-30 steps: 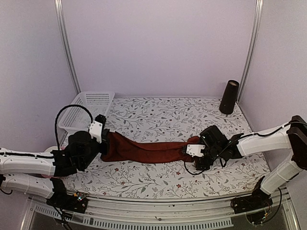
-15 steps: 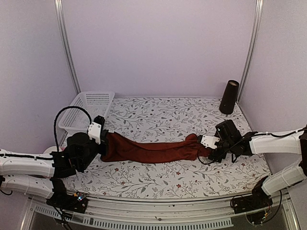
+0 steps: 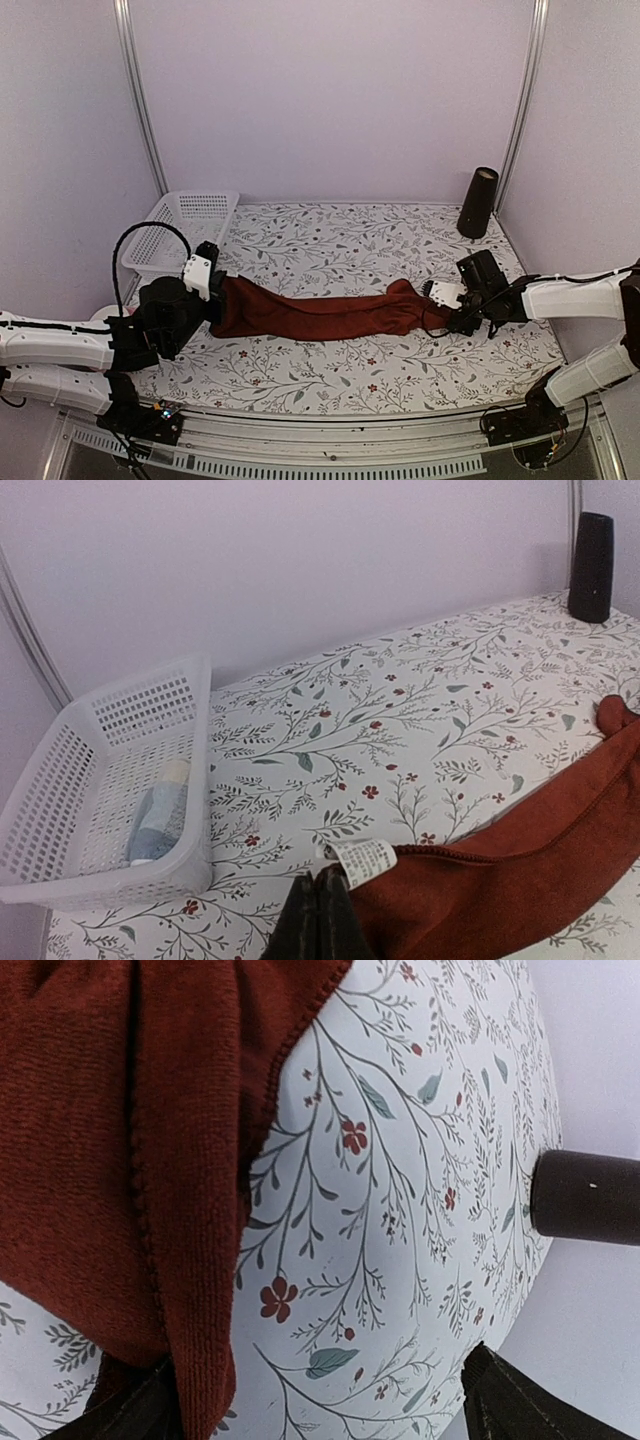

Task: Roll the towels
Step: Pick up the towel from the center of the board.

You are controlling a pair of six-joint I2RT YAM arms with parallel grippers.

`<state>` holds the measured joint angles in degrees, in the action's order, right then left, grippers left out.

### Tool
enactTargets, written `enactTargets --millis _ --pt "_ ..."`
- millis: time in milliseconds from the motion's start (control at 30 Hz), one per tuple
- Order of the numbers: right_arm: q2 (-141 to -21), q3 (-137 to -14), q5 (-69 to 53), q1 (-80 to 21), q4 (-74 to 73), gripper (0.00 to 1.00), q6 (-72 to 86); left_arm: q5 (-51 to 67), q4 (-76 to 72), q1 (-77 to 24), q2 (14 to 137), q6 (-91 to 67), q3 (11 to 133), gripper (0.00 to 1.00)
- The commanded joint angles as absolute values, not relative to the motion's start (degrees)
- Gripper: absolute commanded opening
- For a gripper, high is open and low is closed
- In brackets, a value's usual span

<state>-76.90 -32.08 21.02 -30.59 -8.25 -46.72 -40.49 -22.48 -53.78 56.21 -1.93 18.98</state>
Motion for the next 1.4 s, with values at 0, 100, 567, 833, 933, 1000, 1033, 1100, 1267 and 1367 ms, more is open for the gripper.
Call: enactTargets --millis 0,100,567,833,933,1000,1033,1100,1267,1367 --pt "-77.74 -34.2 27.26 -26.73 -6.57 0.96 -44.43 -40.05 -24.22 -53.57 55.86 -2.11 18.28 0.0" --pt "-75.85 -35.3 23.77 -23.14 -6.62 0.96 -45.62 -39.76 -24.28 -53.57 56.18 -2.19 18.41 0.0" --pt "-79.16 -48.02 1.32 -13.84 -22.66 0.99 -39.85 -39.81 -24.18 -53.62 57.0 -2.68 18.61 0.0" --pt "-78.66 -46.36 5.65 -13.71 -22.41 0.99 -37.65 -39.4 -24.19 -53.62 57.01 -2.5 18.72 0.0" --pt "-78.59 -45.21 5.82 -13.71 -24.11 0.99 -37.77 -39.29 -24.27 -53.66 56.87 -2.38 18.63 0.0" --pt "-77.66 -44.56 5.28 -13.72 -25.38 0.99 -37.76 -39.21 -24.37 -53.64 57.07 -2.38 18.68 0.0" --pt "-77.34 -44.3 4.95 -13.73 -26.2 0.99 -37.78 -39.24 -24.35 -53.64 57.1 -2.37 18.67 0.0" --pt "-77.39 -43.87 5.04 -13.71 -27.87 0.99 -37.79 -39.2 -24.43 -53.65 57.21 -2.38 18.66 0.0" --pt "-77.07 -41.45 6.12 -13.71 -29.23 0.99 -37.62 -39.11 -24.53 -53.62 57.13 -2.46 18.66 0.0" --pt "-75.81 -39.76 3.85 -13.85 -28.42 0.99 -36.78 -39.15 -24.5 -53.61 57.15 -2.46 18.67 0.0"
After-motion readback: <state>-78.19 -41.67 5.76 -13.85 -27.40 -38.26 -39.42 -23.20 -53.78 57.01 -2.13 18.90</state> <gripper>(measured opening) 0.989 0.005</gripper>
